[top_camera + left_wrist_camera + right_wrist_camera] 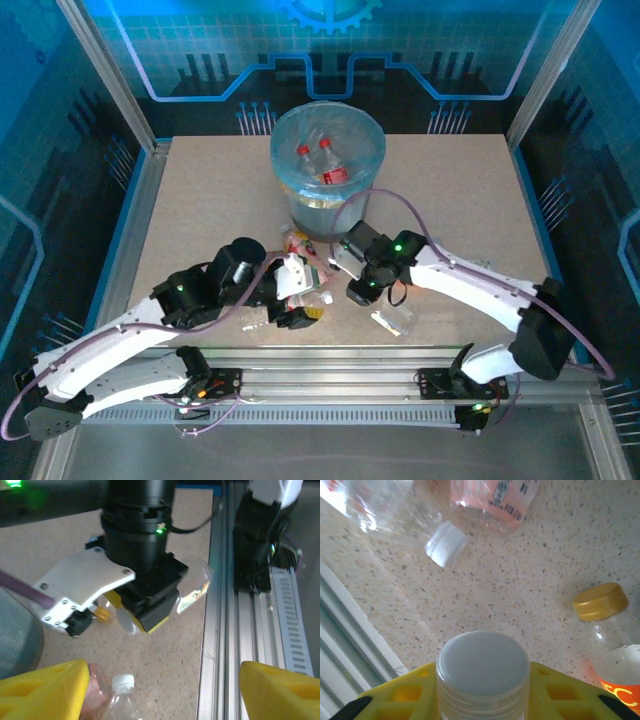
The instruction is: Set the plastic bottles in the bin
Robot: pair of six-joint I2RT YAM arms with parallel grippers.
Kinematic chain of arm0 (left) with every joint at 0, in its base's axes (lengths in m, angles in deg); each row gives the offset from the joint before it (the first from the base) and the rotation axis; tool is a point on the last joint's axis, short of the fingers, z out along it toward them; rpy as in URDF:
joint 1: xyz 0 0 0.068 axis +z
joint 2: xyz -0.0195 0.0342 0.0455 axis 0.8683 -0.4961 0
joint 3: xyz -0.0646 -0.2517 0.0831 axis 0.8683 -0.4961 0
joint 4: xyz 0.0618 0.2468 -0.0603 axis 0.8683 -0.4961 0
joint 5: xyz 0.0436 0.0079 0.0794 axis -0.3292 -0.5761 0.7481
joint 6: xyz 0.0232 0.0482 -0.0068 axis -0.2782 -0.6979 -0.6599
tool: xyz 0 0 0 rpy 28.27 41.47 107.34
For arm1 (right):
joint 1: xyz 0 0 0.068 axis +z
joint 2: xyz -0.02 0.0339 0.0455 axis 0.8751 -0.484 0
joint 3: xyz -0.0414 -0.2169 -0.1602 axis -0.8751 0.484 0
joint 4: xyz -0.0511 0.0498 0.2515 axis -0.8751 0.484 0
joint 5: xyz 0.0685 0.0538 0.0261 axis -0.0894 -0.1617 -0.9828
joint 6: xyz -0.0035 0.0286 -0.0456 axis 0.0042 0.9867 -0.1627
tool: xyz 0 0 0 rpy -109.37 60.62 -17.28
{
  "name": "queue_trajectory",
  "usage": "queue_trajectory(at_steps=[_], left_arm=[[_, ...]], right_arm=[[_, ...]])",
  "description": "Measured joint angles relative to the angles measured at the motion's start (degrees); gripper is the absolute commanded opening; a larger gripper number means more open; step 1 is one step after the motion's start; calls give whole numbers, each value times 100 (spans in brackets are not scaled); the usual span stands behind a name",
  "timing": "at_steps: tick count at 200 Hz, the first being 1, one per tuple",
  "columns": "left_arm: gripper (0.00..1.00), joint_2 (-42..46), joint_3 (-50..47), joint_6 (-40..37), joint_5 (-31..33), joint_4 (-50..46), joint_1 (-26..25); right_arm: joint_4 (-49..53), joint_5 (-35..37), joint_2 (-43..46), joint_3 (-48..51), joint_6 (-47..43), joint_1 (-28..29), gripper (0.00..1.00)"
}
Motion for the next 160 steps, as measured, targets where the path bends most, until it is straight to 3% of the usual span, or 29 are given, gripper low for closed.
queue_trajectory(at_steps=[38,66,96,126,160], left_arm=[[76,-398,1191,682,295,-37,81],[75,-741,2168,979,407,-15,323],[68,-984,2820,1456,597,87,964],[68,-1370,3399,2146,883,240,1784],[70,-1895,4030,2621,977,197,2203]], right_arm=[[4,-240,1093,-118,87,0,23],[-59,-269,1563,-789,107,0,19],[-382,9,1596,-1790,35,-2,18],[-949,267,1482,-2555,-138,-48,18],[-1814,304,970,-3228,-225,-361,17]])
